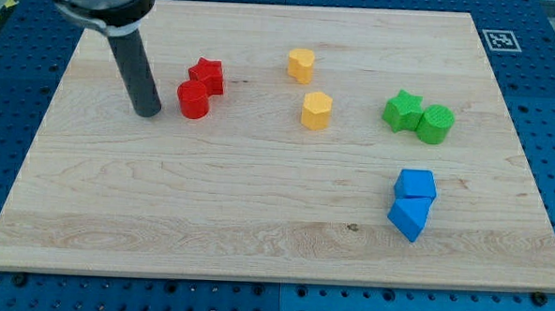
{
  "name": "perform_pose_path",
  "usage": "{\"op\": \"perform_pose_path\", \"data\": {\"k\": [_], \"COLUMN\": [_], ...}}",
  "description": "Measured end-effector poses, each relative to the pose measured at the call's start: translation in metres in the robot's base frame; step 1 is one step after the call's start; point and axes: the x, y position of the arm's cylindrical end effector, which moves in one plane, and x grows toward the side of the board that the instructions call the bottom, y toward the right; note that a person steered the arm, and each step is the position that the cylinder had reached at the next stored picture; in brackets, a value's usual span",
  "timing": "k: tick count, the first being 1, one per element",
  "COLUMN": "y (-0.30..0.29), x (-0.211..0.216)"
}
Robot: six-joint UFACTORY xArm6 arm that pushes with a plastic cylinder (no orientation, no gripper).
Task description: Place the red circle to the bottom of red star
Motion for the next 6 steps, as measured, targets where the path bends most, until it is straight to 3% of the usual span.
{"op": "perform_pose_path", "data": {"k": [1,4,6], "y": [0.006,0.045,0.045], "x": [-0.015,-0.008,-0.036]}}
